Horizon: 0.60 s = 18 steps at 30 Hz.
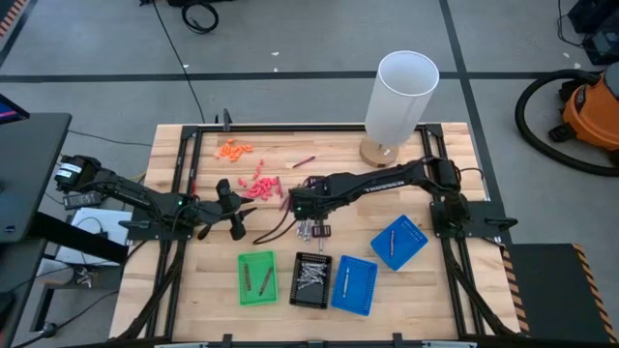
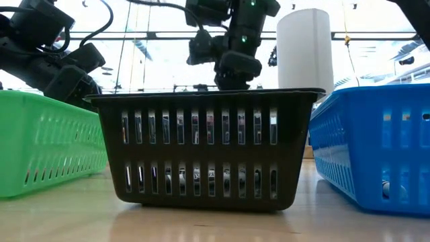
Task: Sort crayons
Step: Put the pink crayon into the right blue basket
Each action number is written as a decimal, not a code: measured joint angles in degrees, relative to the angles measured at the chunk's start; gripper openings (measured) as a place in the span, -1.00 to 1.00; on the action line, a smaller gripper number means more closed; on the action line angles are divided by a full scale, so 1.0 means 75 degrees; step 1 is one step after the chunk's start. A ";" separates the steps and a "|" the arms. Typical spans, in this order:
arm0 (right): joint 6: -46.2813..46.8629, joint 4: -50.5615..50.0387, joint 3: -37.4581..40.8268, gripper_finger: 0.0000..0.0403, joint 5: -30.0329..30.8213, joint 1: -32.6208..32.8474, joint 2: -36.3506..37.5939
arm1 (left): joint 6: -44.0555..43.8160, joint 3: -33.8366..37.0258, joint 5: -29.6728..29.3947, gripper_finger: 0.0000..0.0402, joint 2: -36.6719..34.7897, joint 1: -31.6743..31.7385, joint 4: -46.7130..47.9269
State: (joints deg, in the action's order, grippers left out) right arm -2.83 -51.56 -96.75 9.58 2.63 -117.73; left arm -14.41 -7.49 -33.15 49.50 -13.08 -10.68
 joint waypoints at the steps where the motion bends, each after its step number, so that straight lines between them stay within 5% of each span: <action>1: 0.0040 -0.0015 -0.0038 -0.87 -0.0003 0.0045 0.0000 | 0.0000 0.0000 0.0001 -0.32 -0.0003 0.0000 0.0000; 18: 0.0946 -0.0239 -0.0339 -0.87 -0.0155 0.0762 0.0012 | -0.0001 0.0000 0.0001 -0.32 -0.0001 0.0000 -0.0001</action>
State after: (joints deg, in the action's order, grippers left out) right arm 4.26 -53.35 -99.29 8.42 8.34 -117.64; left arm -14.43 -7.49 -33.15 49.48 -13.08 -10.69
